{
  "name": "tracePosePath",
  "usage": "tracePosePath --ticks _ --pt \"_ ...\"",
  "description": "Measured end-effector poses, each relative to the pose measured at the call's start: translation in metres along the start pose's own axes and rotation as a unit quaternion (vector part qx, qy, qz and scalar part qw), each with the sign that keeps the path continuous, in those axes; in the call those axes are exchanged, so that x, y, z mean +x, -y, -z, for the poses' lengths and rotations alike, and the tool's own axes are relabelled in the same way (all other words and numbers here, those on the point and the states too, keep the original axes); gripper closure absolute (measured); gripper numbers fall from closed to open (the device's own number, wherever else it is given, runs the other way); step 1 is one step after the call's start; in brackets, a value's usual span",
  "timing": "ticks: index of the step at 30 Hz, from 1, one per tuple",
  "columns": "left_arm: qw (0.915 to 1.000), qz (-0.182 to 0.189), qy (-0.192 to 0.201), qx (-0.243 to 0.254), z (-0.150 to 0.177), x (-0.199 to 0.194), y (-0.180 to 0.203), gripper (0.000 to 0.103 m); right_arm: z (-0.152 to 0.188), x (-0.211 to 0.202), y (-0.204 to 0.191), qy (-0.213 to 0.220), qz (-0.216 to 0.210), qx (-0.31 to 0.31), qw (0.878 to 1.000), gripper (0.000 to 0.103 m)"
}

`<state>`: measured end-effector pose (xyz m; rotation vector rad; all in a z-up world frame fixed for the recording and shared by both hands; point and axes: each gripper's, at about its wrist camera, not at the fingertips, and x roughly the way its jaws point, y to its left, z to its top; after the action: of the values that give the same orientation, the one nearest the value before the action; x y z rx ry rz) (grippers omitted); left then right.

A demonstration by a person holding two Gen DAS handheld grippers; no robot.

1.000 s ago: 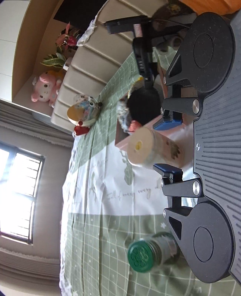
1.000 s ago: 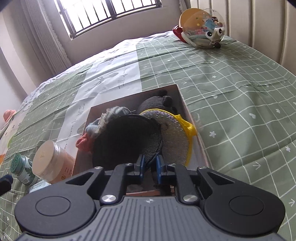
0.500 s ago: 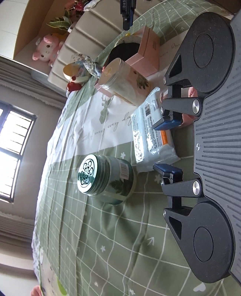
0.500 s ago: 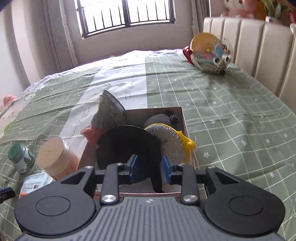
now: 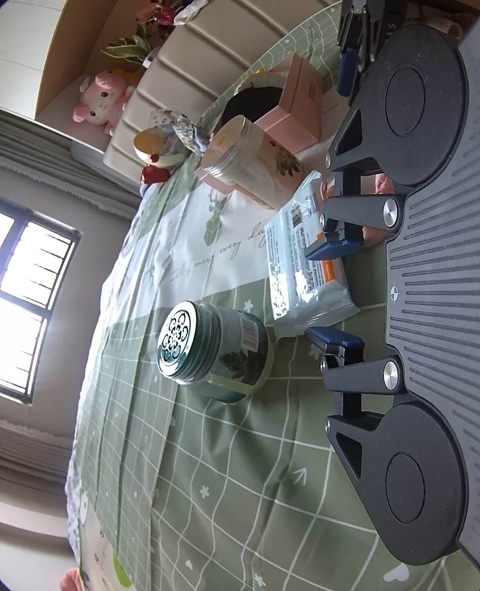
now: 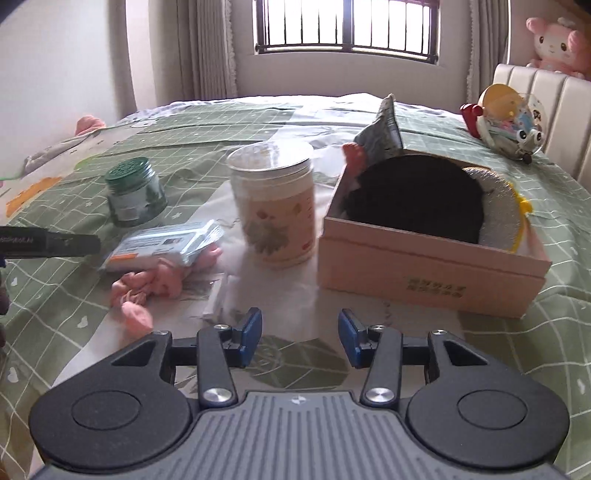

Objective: Organize soft objects
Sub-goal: 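Lower the left tool over the white wipes packet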

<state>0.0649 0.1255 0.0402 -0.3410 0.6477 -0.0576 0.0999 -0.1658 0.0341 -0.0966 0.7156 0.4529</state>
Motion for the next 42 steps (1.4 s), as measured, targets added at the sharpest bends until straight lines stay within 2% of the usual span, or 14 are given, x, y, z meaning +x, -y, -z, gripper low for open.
tracePosePath --ticks 6,10,12,15,18,21,22,23,24,25,28,34,39,42 --pt "0.9997 -0.005 -0.009 0.023 -0.001 0.007 0.012 0.06 0.002 -0.003 -0.023 0.012 0.0 -0.046 0.999 0.057" --pt "0.9982 -0.01 -0.017 0.057 0.004 0.009 0.023 0.06 -0.015 -0.011 -0.013 0.029 -0.001 -0.027 0.999 0.057" --pt "0.9975 -0.009 -0.021 0.067 0.006 0.008 0.028 0.06 -0.038 -0.014 -0.005 0.044 0.0 -0.026 0.999 0.057" --pt "0.9973 -0.002 -0.009 0.073 0.002 0.0 0.033 0.06 -0.097 -0.014 0.022 0.067 -0.003 0.012 0.998 0.057" --pt "0.9975 0.004 0.003 0.071 -0.003 -0.008 0.033 0.06 -0.16 0.016 0.059 0.051 -0.004 0.091 0.995 0.057" --pt "0.9974 0.003 0.008 0.071 -0.005 -0.015 0.029 0.06 -0.195 0.061 0.091 0.024 0.009 0.158 0.987 0.059" --pt "0.9976 0.002 0.008 0.068 -0.005 -0.016 0.026 0.06 -0.201 0.078 0.099 0.013 0.011 0.175 0.984 0.064" --pt "0.9979 0.003 0.007 0.064 -0.006 -0.017 0.023 0.06 -0.205 0.093 0.104 0.0 0.01 0.184 0.983 0.074" --pt "0.9982 0.004 0.008 0.059 -0.006 -0.017 0.02 0.06 -0.206 0.106 0.107 -0.019 0.007 0.19 0.982 0.081" --pt "0.9984 0.004 0.008 0.055 -0.007 -0.016 0.016 0.06 -0.205 0.116 0.11 -0.039 0.003 0.195 0.98 0.1" --pt "0.9991 0.005 0.009 0.04 -0.006 -0.009 0.007 0.06 -0.192 0.111 0.117 -0.045 0.016 0.174 0.983 0.099" --pt "0.9991 0.026 -0.01 0.031 0.001 0.012 0.011 0.06 -0.149 0.096 0.151 -0.086 0.114 0.147 0.979 0.099" --pt "0.9982 0.026 -0.017 0.051 0.005 0.013 0.019 0.06 -0.138 0.064 0.156 -0.024 0.086 0.162 0.983 0.093" --pt "0.9991 0.011 -0.009 0.04 0.0 0.013 0.012 0.06 -0.128 0.028 0.13 0.028 0.087 0.113 0.989 0.074"
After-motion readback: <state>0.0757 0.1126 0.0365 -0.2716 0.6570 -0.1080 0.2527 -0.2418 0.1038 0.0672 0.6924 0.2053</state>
